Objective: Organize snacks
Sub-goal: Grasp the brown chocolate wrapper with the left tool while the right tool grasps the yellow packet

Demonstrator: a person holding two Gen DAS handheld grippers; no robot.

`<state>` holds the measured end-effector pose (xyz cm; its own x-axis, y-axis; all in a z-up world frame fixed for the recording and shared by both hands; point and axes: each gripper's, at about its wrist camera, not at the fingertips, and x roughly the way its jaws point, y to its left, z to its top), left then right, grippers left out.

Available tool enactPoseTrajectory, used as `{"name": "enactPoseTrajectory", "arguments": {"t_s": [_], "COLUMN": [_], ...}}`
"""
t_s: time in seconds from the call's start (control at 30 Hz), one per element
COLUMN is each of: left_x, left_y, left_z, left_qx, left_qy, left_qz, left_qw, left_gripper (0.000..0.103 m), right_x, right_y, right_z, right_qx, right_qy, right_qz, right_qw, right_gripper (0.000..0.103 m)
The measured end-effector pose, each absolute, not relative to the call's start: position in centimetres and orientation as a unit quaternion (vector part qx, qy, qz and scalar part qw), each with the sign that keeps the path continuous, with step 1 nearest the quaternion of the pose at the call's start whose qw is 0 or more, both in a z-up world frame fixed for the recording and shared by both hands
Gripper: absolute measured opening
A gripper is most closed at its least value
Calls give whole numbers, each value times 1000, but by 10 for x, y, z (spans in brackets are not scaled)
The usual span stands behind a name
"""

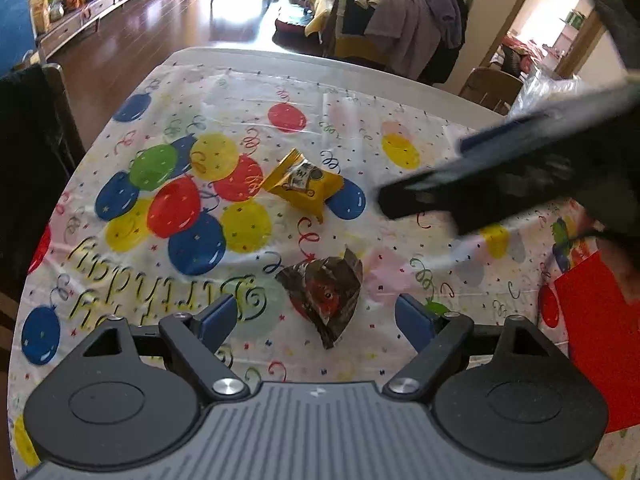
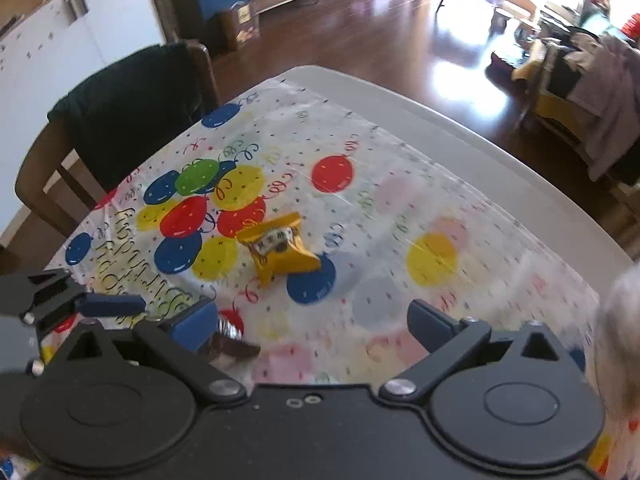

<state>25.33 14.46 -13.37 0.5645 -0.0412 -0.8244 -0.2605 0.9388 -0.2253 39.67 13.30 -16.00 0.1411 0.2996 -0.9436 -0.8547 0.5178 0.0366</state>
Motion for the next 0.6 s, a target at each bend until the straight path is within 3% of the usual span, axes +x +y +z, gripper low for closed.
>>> {"name": "enactPoseTrajectory", "arguments": {"t_s": [0.37,0.6], "left_x": [271,279], "left_y": [139,138], "left_z": [-148,-156], "left_qx": [-144,-144], "left_qy": [458,467], "left_qz": [60,57], "left_qw": [875,871], "left_gripper": [85,65], "right_x": [407,407], "right_y": [188,202], "right_z": [-204,-220], "right_qx": [-304,-314], "right_qy": [511,513], "right_qz": [454,466], "right_qw": [664,649], "right_gripper": [85,67]}}
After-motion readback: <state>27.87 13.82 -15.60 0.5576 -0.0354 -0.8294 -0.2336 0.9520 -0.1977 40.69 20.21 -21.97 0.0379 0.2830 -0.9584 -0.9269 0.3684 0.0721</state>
